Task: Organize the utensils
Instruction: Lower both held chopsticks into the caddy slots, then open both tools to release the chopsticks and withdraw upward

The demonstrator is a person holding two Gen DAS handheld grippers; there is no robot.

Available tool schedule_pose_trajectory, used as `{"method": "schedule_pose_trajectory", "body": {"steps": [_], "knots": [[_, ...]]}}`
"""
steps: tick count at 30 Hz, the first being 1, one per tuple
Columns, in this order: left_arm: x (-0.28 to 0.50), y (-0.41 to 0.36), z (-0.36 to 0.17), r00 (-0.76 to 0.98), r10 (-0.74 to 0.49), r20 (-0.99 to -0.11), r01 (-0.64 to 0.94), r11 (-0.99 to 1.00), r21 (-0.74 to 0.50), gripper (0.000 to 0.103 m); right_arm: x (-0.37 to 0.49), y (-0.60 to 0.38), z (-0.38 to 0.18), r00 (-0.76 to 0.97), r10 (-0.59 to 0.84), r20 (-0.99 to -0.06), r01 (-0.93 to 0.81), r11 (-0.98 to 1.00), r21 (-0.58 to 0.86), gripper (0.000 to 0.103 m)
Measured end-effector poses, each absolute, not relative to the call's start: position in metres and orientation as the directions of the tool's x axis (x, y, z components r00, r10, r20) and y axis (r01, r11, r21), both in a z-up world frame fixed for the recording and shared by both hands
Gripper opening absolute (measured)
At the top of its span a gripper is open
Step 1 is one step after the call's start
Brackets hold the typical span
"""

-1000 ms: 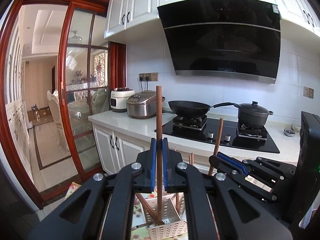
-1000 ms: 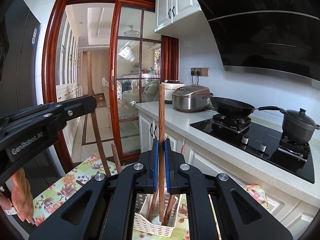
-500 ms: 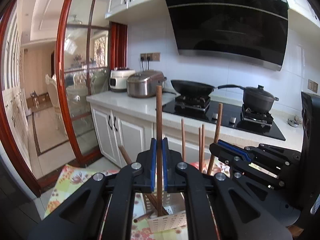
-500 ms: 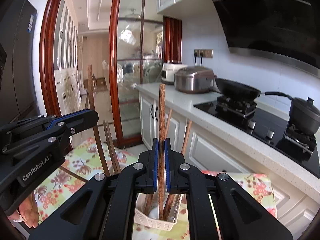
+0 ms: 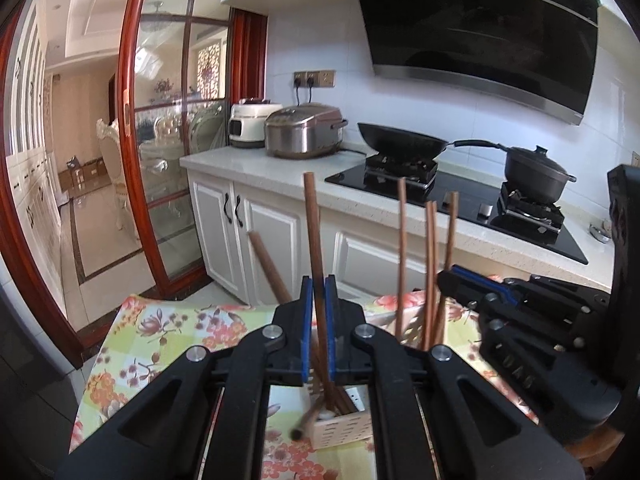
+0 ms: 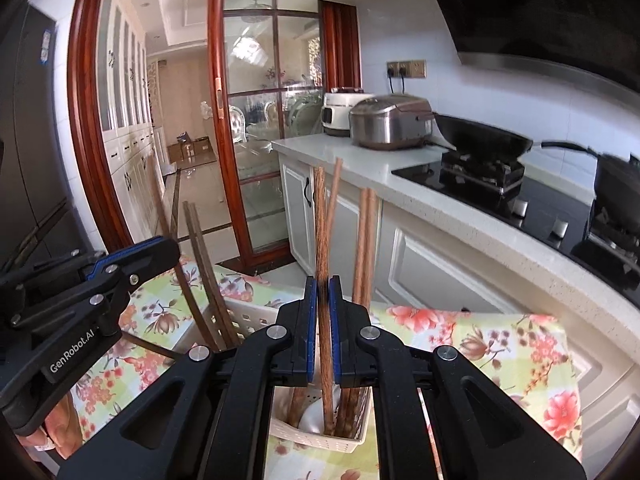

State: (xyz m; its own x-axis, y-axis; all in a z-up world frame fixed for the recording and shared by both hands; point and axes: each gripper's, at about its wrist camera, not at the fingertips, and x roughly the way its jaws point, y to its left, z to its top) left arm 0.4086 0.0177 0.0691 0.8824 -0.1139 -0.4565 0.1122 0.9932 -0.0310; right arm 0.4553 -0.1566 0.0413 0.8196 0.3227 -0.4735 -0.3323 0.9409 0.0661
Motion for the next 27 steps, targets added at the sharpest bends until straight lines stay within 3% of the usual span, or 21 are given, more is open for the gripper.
{"method": "schedule_pose_trajectory", "body": {"steps": [13,15,16,17,20,22,23,24,25,27], "knots": [[0.418,0.031,0.065,0.875,-0.099,-0.475,0.098,0.995,-0.027,0.009,0.464,-0.162,0.041,0.815,0.329,-0.477,-0.325,0.941,0.093,0.007],[0.415,0.028,0.067,0.882,-0.091,-0.463,0.095,0.995,-0.014,0.028,0.462,-0.161,0.043,0.819,0.326,-0.473,-0.324,0.942,0.089,0.011],[0.413,0.029,0.068,0.888,-0.085,-0.452,0.088,0.996,-0.016,0.048,0.461,-0.161,0.043,0.821,0.326,-0.469,-0.323,0.942,0.09,0.011],[0.411,0.03,0.07,0.896,-0.079,-0.436,0.077,0.997,-0.022,0.057,0.46,-0.162,0.044,0.822,0.326,-0.467,-0.322,0.942,0.092,0.011],[0.404,0.037,0.075,0.909,-0.062,-0.413,0.051,0.998,-0.038,0.062,0.457,-0.168,0.046,0.829,0.312,-0.464,-0.308,0.947,0.086,0.013],[0.401,0.039,0.079,0.915,-0.044,-0.4,0.033,0.999,-0.036,0.08,0.455,-0.174,0.048,0.834,0.302,-0.462,-0.296,0.951,0.087,0.026],[0.398,0.04,0.082,0.922,-0.03,-0.387,0.019,0.999,-0.033,0.089,0.453,-0.177,0.051,0.838,0.303,-0.453,-0.293,0.951,0.094,0.038],[0.392,0.042,0.086,0.932,-0.01,-0.361,-0.002,1.0,-0.031,0.093,0.45,-0.18,0.054,0.843,0.305,-0.443,-0.291,0.951,0.099,0.047],[0.388,0.043,0.091,0.939,0.004,-0.343,-0.016,0.999,-0.03,0.099,0.447,-0.183,0.057,0.849,0.305,-0.432,-0.29,0.952,0.102,0.047],[0.377,0.045,0.102,0.951,0.029,-0.309,-0.039,0.999,-0.027,0.098,0.44,-0.186,0.065,0.859,0.305,-0.412,-0.292,0.952,0.096,0.048]]}}
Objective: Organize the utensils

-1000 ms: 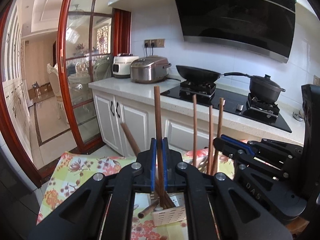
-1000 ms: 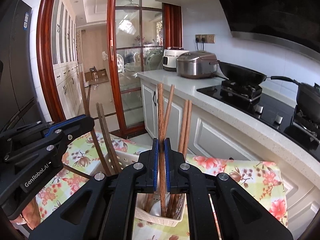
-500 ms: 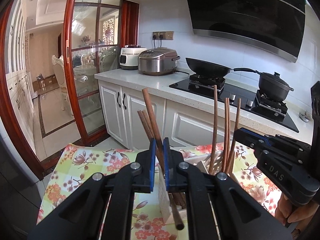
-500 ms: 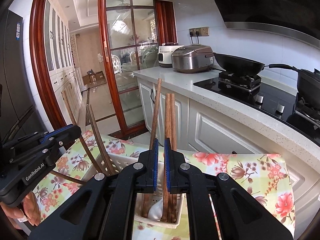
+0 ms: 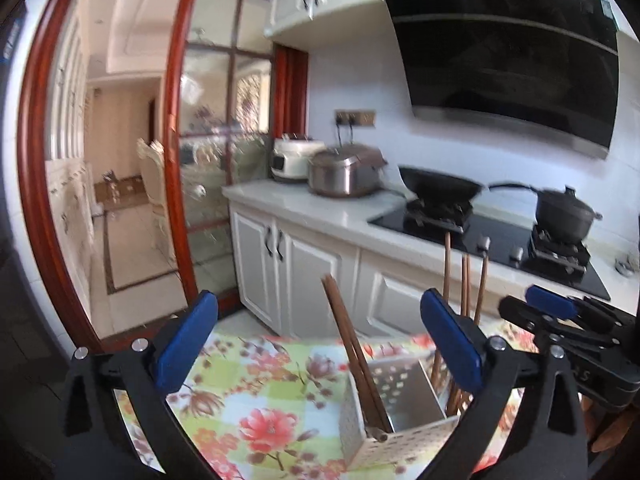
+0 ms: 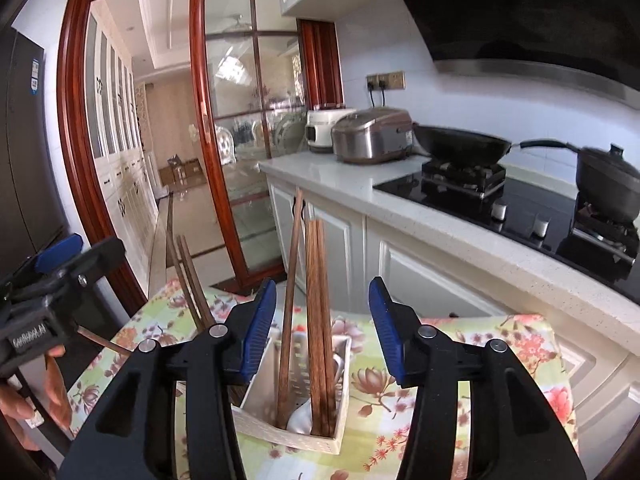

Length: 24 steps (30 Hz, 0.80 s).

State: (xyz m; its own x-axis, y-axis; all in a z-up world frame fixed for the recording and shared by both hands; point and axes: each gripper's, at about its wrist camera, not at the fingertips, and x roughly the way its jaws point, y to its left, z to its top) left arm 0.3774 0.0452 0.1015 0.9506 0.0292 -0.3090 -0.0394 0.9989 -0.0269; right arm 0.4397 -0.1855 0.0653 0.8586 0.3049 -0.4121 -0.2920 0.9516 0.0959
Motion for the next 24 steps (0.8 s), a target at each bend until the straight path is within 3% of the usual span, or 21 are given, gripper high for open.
{"method": "schedule_pose_trajectory", "body": {"steps": [9,15,24], "knots": [[0.304,0.046,0.138,0.977,0.062,-0.205,-0.056,0.998,0.032,0.098,0.366,-0.203,0.105,0.905,0.341,-0.255,-0.336,0.94,0.064,0.08],[0.263,0.044,0.121,0.968,0.016,-0.251,-0.014,1.0,0.01,0.098,0.32,-0.219,0.096,0.891,0.384,-0.241,-0.359,0.922,0.143,0.083],[0.224,0.024,0.091,0.946,0.003,-0.325,0.014,0.999,0.052,0.098,0.279,-0.223,0.073,0.866,0.353,-0.355,-0.334,0.936,0.116,0.085]]}}
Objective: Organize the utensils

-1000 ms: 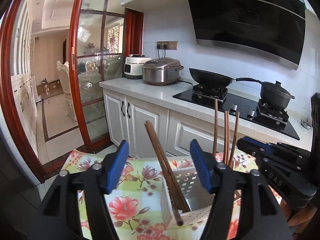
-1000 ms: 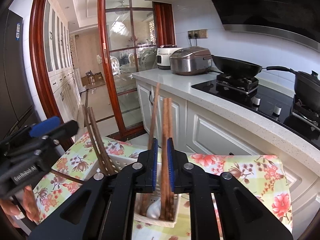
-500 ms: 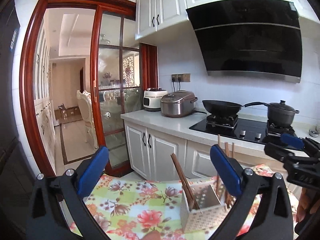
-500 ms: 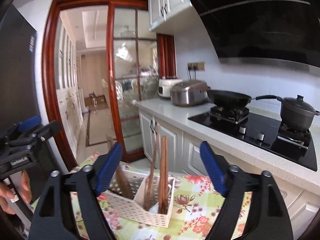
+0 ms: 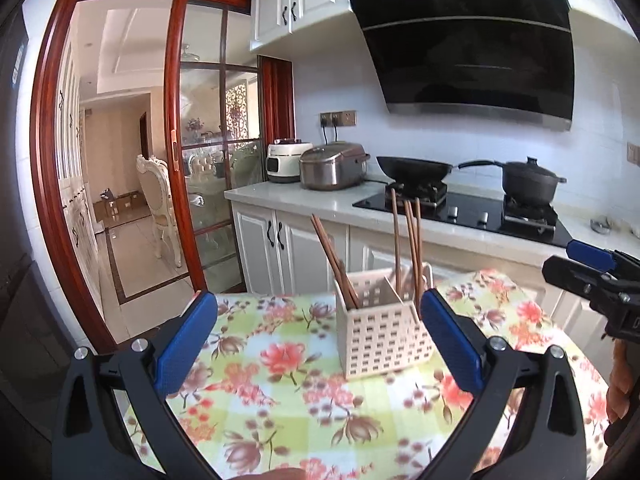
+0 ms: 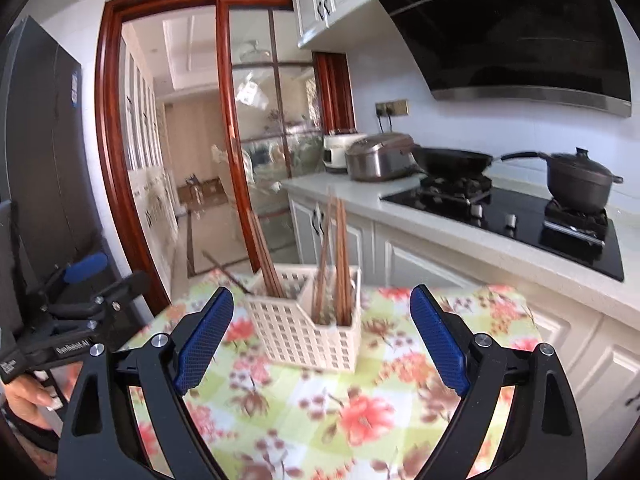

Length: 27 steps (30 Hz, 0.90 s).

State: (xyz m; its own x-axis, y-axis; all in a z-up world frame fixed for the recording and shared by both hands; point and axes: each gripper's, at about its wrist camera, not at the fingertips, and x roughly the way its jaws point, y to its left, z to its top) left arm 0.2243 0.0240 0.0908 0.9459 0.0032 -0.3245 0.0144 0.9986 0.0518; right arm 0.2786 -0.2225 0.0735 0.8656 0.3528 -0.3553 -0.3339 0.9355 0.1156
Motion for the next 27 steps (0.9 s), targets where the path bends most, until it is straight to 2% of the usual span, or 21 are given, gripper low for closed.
{"method": "schedule_pose_trajectory", "body": {"steps": [6,19,27], "knots": [[0.211,0.009,0.079,0.931,-0.035,-0.363,0.057,0.997,0.052,0.098,0.265,-0.221,0.054,0.834,0.36,-0.418,-0.346,0.932,0.111,0.085],[0.191,0.003,0.084,0.913,-0.141,-0.383,0.153,0.988,0.001,0.098,0.244,-0.229,0.06,0.845,0.358,-0.397,-0.354,0.931,0.087,0.085],[0.189,0.005,0.082,0.92,-0.122,-0.371,0.124,0.992,-0.02,0.098,0.242,-0.228,0.062,0.847,0.363,-0.388,-0.359,0.929,0.087,0.085]]}}
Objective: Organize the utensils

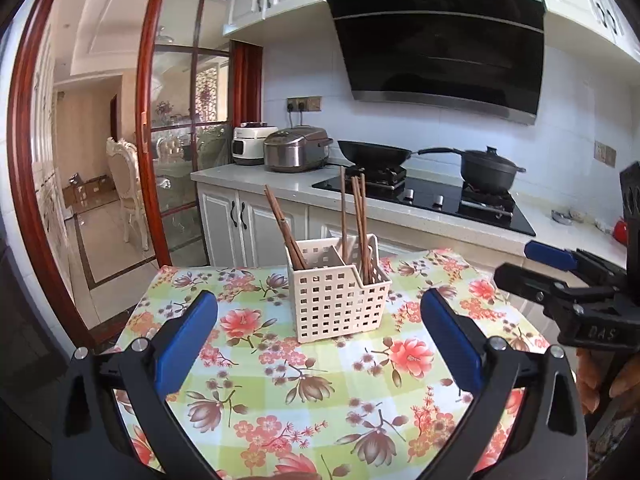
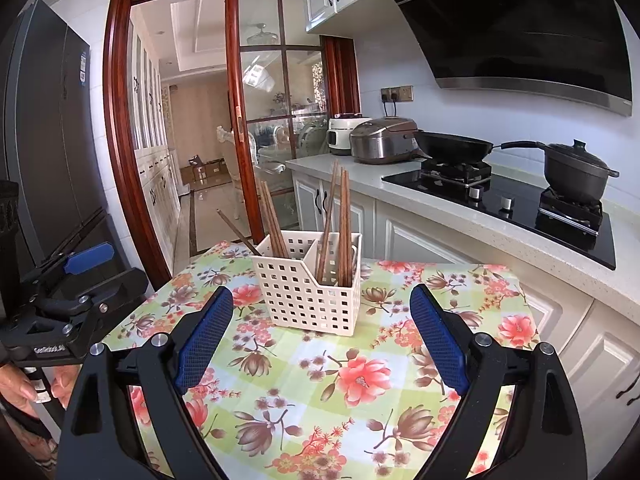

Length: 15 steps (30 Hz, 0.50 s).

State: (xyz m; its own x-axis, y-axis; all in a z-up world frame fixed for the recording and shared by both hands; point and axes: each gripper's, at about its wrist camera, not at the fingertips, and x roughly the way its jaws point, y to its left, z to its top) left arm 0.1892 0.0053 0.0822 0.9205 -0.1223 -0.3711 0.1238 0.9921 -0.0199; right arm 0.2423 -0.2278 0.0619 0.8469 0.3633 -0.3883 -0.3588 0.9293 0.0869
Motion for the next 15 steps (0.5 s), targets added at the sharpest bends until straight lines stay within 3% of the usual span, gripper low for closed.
{"method": "schedule_pose_trajectory", "body": {"steps": [15], "knots": [[0.1864,0.0089,0.0821,0.931,-0.084,-0.356,0.082,0.996,-0.021,0.098,0.2403,-0.223,0.0632,0.856,0.358,-0.373,-0.355,0.932,0.079,0.085]]}}
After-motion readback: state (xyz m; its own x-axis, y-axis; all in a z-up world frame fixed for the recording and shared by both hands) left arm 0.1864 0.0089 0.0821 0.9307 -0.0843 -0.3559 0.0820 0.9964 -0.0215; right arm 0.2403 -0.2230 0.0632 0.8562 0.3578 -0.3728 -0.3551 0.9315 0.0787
